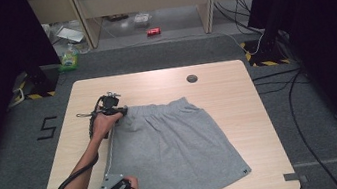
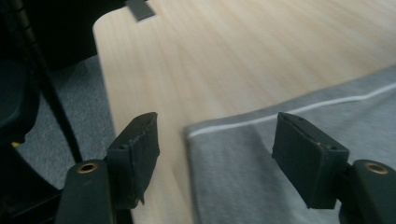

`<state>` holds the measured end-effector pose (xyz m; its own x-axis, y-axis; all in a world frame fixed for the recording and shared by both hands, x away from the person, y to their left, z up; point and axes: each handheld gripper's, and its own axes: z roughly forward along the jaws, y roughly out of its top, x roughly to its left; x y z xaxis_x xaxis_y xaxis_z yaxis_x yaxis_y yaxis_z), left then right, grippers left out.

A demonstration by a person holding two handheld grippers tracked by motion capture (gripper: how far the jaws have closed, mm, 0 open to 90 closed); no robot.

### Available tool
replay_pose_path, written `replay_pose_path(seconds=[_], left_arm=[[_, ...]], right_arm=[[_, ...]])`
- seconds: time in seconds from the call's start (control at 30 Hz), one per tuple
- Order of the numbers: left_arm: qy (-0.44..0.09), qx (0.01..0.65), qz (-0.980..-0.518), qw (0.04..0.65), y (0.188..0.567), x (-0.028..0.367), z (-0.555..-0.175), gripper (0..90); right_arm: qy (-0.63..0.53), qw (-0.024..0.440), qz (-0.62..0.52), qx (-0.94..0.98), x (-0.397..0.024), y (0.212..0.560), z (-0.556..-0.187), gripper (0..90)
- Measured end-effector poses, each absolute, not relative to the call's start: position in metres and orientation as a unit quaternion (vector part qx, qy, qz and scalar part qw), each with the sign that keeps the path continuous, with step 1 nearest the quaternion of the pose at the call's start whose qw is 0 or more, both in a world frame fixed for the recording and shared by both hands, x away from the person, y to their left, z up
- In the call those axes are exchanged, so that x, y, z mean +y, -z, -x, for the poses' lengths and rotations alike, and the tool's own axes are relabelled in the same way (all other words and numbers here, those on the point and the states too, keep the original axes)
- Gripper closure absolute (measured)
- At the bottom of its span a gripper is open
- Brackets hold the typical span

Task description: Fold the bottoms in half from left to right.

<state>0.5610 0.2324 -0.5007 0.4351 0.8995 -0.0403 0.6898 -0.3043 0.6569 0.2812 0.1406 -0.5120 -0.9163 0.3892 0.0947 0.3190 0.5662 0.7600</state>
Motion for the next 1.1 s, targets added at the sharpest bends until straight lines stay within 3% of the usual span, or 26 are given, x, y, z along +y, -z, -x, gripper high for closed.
replay_pose_path(seconds=[0.2, 0.37, 0.73, 1.1], left_arm=[[-0.170, 0.503, -0.790, 0.306, 0.500, 0.232, -0.561, 79.6], [-0.170, 0.504, -0.790, 0.306, 0.500, 0.232, -0.561, 79.5], [-0.179, 0.498, -0.797, 0.292, 0.499, 0.228, -0.561, 79.8], [-0.161, 0.510, -0.787, 0.309, 0.489, 0.230, -0.561, 81.9]], right_arm=[[-0.405, 0.042, -0.191, 0.893, 0.148, 0.517, -0.279, 35.4], [-0.391, 0.068, -0.177, 0.901, 0.152, 0.520, -0.277, 40.4], [-0.397, 0.057, -0.173, 0.899, 0.145, 0.518, -0.285, 82.0], [-0.418, 0.043, -0.182, 0.889, 0.133, 0.511, -0.289, 84.5]])
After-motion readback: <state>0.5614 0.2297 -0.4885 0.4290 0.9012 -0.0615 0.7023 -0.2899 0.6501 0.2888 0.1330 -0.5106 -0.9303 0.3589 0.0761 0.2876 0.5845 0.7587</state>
